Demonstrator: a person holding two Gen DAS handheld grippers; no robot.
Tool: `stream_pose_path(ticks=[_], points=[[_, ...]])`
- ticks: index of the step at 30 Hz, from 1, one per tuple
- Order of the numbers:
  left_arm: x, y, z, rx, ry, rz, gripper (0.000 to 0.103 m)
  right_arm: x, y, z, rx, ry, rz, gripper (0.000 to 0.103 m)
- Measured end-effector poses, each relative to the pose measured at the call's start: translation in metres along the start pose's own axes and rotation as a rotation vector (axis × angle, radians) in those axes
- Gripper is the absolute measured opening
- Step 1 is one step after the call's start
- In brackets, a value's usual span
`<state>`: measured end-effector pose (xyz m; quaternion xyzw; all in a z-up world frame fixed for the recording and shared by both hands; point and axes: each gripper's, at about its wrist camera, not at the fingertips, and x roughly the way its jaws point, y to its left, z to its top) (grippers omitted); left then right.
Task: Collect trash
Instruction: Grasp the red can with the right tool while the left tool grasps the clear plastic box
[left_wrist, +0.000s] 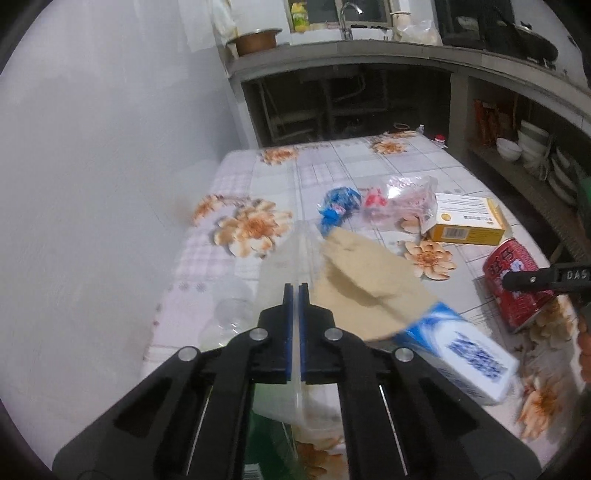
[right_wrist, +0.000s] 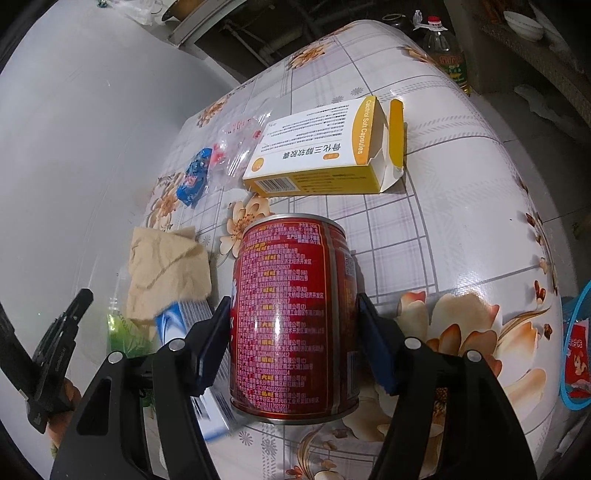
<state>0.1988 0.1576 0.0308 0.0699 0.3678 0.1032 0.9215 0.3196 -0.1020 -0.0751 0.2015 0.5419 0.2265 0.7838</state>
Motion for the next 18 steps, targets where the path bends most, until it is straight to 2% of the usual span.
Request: stream_pose_path(ticks=[3,8,10,13,15,17,18], points=[[-0.009,-0.005,0.002,0.042,-0.05,0.06,0.001,-0.001,0.0,0.0,-0.002,-0.002,-0.003,0.064],[-0.03,-0.017,0.006,0.127,-0.191,0.219,0.001,-0.001,0.0,0.0,-0.002,-0.006,-0.008,0.064],[-0.037,-0.017,0.008,0.129,-0.229,0.237,0.001,-0.001,0.001,0.0,-0.003,-0.008,-0.01,0.064],[-0.049,-0.009,0.013,0.075,-0.276,0.203,0.001,-0.001,0.0,0.0,0.0,-0.008,-0.01,0.064],[-0.057,0.003,0.016,-0.004,-0.292,0.128,0.001,-0.002,-0.002,0.001,0.003,-0.006,-0.009,0.064],[-0.065,0.018,0.018,-0.102,-0.306,0.001,0.001,-0.003,-0.003,0.001,0.007,-0.005,-0.008,0.064],[-0.068,0.022,0.018,-0.13,-0.306,-0.03,0.001,-0.003,-0.005,0.002,0.01,-0.005,-0.007,0.064]])
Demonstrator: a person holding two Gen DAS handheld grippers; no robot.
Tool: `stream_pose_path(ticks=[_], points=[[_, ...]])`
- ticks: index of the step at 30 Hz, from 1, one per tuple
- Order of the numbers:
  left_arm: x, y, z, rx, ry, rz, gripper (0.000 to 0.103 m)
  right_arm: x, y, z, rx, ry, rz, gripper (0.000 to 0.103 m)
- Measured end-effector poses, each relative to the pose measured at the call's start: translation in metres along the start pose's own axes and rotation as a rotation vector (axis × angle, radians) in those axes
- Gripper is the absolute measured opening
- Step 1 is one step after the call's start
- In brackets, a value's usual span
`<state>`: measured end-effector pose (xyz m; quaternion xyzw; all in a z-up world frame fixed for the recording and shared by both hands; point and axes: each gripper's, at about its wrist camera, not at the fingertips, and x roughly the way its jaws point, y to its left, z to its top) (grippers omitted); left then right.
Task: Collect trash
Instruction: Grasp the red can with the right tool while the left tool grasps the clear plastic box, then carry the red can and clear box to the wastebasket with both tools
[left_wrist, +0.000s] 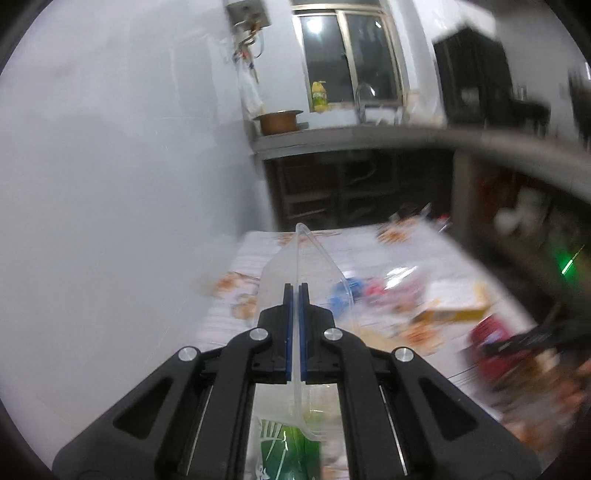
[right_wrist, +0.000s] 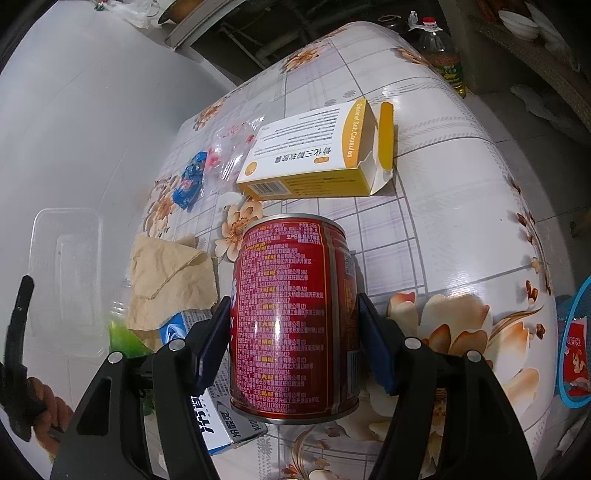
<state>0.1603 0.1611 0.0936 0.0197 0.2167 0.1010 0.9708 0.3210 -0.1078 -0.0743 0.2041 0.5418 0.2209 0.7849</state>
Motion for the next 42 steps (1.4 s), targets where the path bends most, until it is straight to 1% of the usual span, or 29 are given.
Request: stream_pose_path(ticks=[2,4,8,12,21,24,27,33,37,39,40,42], points=[[-0.004,0.008,0.003,-0.072,-0.001,-0.074,0.001,-0.001,-0.003,0.001,0.014,0.0,0.009,0.064],[-0.006,0.014,0.003,-0.125,0.006,-0.128,0.001,-0.002,-0.007,0.001,0.028,-0.002,0.017,0.064],[-0.002,0.017,-0.001,-0.202,0.029,-0.212,0.001,-0.007,-0.014,-0.001,0.051,-0.003,0.046,0.064],[0.002,0.013,-0.008,-0.237,0.052,-0.265,0.001,-0.013,-0.02,-0.003,0.082,-0.003,0.092,0.064],[0.002,-0.007,-0.022,-0.248,0.082,-0.36,0.001,-0.043,-0.033,-0.025,0.144,-0.054,0.152,0.064],[0.002,-0.016,-0.022,-0.234,0.089,-0.389,0.001,-0.054,-0.041,-0.034,0.172,-0.077,0.177,0.064],[0.001,-0.031,-0.019,-0.204,0.097,-0.415,0.001,-0.071,-0.053,-0.045,0.207,-0.117,0.217,0.064],[-0.013,-0.073,-0.008,-0.137,0.088,-0.486,0.001,-0.108,-0.083,-0.065,0.273,-0.204,0.254,0.064],[-0.018,-0.116,-0.002,-0.081,0.097,-0.558,0.001,-0.146,-0.118,-0.086,0.332,-0.286,0.249,0.064],[-0.02,-0.144,0.0,-0.048,0.109,-0.613,0.001,-0.16,-0.135,-0.092,0.36,-0.323,0.238,0.064],[-0.021,-0.155,0.001,-0.035,0.114,-0.632,0.001,-0.17,-0.146,-0.099,0.382,-0.347,0.228,0.064],[-0.021,-0.188,0.002,0.0,0.133,-0.691,0.001,-0.185,-0.166,-0.11,0.427,-0.383,0.209,0.064]])
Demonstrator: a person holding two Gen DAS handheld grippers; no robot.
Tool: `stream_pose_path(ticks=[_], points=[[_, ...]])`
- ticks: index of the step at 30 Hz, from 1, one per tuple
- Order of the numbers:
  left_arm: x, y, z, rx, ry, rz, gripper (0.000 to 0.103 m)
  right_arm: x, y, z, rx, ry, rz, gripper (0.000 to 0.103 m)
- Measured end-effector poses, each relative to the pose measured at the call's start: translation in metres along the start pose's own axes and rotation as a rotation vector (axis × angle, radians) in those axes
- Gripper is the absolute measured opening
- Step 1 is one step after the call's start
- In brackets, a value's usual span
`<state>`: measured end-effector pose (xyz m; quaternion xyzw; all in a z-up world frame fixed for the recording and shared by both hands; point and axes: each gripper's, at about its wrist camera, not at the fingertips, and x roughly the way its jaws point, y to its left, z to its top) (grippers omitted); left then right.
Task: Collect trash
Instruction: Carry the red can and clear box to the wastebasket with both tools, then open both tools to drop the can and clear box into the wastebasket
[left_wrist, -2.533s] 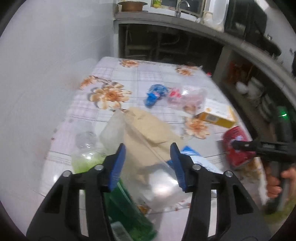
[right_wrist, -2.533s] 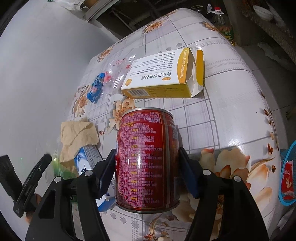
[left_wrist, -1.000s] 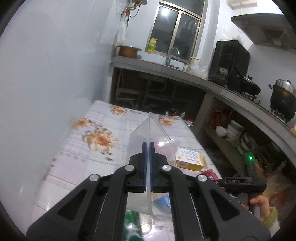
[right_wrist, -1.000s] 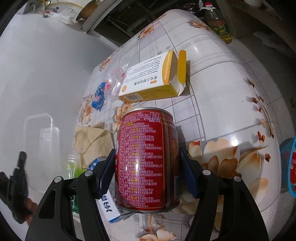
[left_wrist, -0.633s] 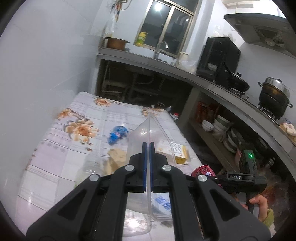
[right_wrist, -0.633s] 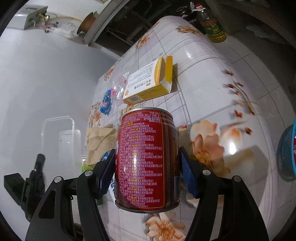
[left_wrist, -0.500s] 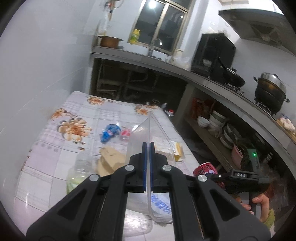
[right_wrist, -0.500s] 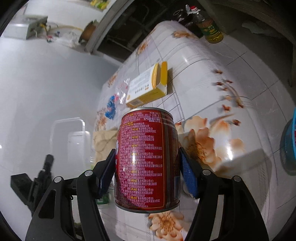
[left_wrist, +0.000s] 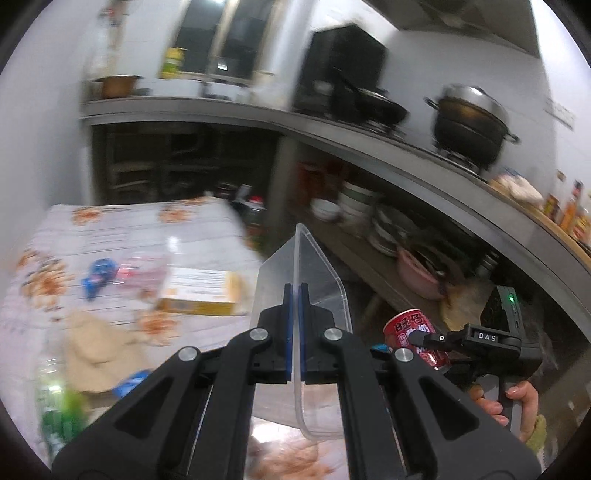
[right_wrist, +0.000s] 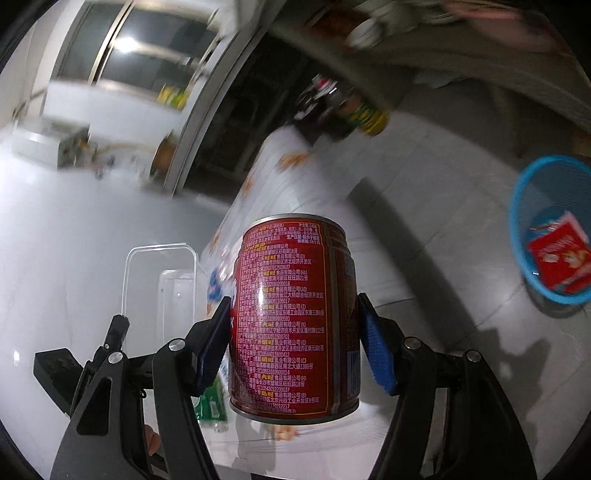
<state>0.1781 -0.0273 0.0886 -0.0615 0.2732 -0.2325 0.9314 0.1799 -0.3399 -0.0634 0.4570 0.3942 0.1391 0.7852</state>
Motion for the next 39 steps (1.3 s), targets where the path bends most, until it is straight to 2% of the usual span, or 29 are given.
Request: stream_pose_path(ticks=[5,9,12,15,20,23,26,28,29,30,31,39], points=[[0.056,-0.062,0.002,0.069,0.094,-0.126,0.001,-0.049,-0.062,0.008,0.122,-0.115,-0.065,0.064],[0.123,-0.12,-0.003,0.162,0.221,-0.171,0.001,-0.074,-0.117,0.008,0.235,-0.188,-0.127,0.064],[0.176,-0.157,-0.02,0.205,0.323,-0.16,0.001,-0.08,-0.172,0.008,0.346,-0.214,-0.199,0.064],[0.228,-0.18,-0.046,0.203,0.436,-0.147,0.001,-0.071,-0.22,0.007,0.448,-0.202,-0.241,0.064],[0.312,-0.213,-0.1,0.268,0.621,-0.093,0.001,-0.046,-0.278,0.013,0.566,-0.187,-0.272,0.064],[0.353,-0.225,-0.127,0.281,0.683,-0.067,0.001,-0.032,-0.304,0.019,0.608,-0.175,-0.289,0.064],[0.382,-0.234,-0.141,0.274,0.701,-0.073,0.002,-0.017,-0.331,0.029,0.632,-0.16,-0.305,0.064],[0.395,-0.24,-0.148,0.268,0.732,-0.079,0.018,-0.01,-0.345,0.034,0.663,-0.155,-0.326,0.064],[0.397,-0.241,-0.149,0.257,0.73,-0.079,0.032,-0.004,-0.351,0.036,0.667,-0.153,-0.329,0.065],[0.396,-0.24,-0.146,0.234,0.711,-0.081,0.039,-0.001,-0.356,0.037,0.667,-0.153,-0.331,0.065],[0.393,-0.24,-0.142,0.22,0.695,-0.09,0.043,0.003,-0.361,0.038,0.674,-0.152,-0.339,0.066],[0.346,-0.236,-0.095,0.209,0.604,-0.174,0.046,0.005,-0.362,0.034,0.658,-0.161,-0.36,0.066]])
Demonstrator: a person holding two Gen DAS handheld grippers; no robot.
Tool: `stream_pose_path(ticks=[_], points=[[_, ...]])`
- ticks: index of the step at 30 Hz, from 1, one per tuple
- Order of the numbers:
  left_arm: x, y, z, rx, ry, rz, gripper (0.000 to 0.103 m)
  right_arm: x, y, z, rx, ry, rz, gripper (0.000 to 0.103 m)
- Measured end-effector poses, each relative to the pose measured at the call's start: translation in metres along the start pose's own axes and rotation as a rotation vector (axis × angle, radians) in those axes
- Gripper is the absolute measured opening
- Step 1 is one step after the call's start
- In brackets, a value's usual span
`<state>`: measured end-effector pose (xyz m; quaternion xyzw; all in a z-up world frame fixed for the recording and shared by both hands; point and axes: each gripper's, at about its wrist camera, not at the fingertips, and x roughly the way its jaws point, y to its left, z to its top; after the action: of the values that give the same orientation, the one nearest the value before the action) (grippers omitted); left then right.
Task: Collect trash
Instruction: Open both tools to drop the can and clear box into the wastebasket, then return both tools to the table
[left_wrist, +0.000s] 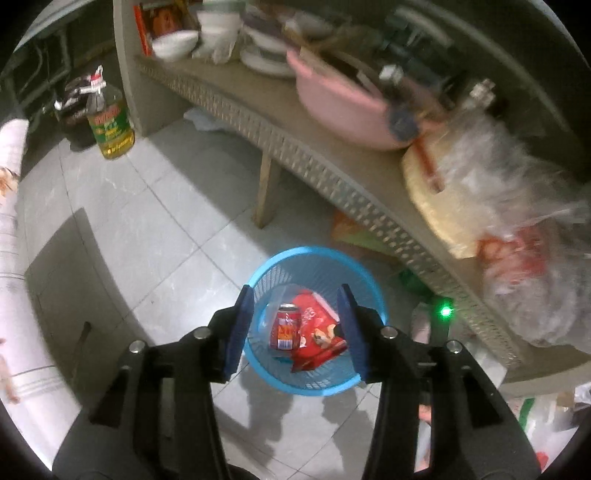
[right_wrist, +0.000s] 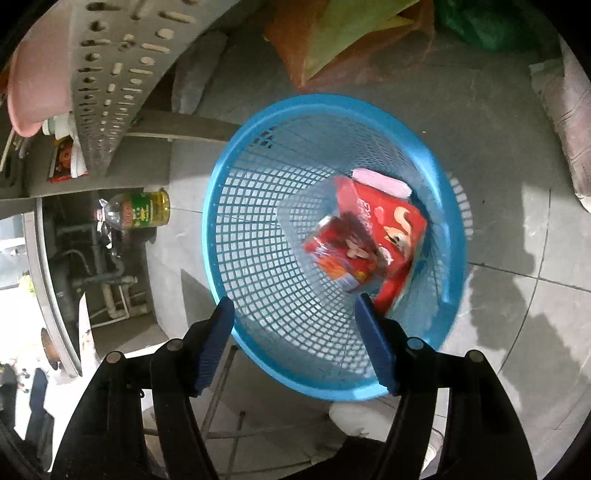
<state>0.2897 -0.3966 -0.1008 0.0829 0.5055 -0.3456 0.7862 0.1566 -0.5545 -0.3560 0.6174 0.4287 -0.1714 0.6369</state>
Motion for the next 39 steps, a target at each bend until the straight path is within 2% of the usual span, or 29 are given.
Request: stream_pose_path(ticks=[5,7,13,14,16,22,24,30,32,34,37,39], points=[[-0.073,-0.001,-0.004,0.061,-0.082,0.009,0.052,-0.02,0.003,-0.013,-0.044,-0.028,0.0,0.066],[-0.099,0.0,-0.011,0.073,-0.115,0.011,0.058,-0.028,0.008,-0.023,-0.063,-0.037,0.002,0.066],[-0.175,0.014,-0.059,0.075,-0.185,0.009,0.064,-0.059,0.042,-0.07,-0.186,-0.046,0.027,0.068],[-0.188,0.02,-0.072,0.063,-0.196,0.01,0.064,-0.069,0.052,-0.082,-0.224,-0.056,0.033,0.072],[-0.207,0.029,-0.09,0.05,-0.222,0.014,0.065,-0.082,0.069,-0.097,-0.285,-0.069,0.042,0.074],[-0.267,0.075,-0.152,0.003,-0.313,0.123,0.067,-0.123,0.152,-0.157,-0.608,-0.091,0.047,0.074],[-0.29,0.101,-0.175,-0.061,-0.334,0.164,0.068,-0.134,0.178,-0.176,-0.697,-0.083,0.072,0.075],[-0.345,0.178,-0.24,-0.262,-0.402,0.278,0.068,-0.136,0.253,-0.255,-0.946,0.002,0.134,0.077],[-0.36,0.204,-0.252,-0.294,-0.411,0.325,0.068,-0.127,0.276,-0.29,-1.044,0.049,0.153,0.077],[-0.372,0.233,-0.257,-0.315,-0.384,0.342,0.076,-0.116,0.294,-0.322,-1.132,0.096,0.166,0.077],[-0.377,0.271,-0.248,-0.32,-0.319,0.354,0.077,-0.096,0.315,-0.374,-1.261,0.186,0.173,0.077],[-0.373,0.294,-0.238,-0.315,-0.248,0.388,0.077,-0.082,0.326,-0.406,-1.331,0.246,0.174,0.077]])
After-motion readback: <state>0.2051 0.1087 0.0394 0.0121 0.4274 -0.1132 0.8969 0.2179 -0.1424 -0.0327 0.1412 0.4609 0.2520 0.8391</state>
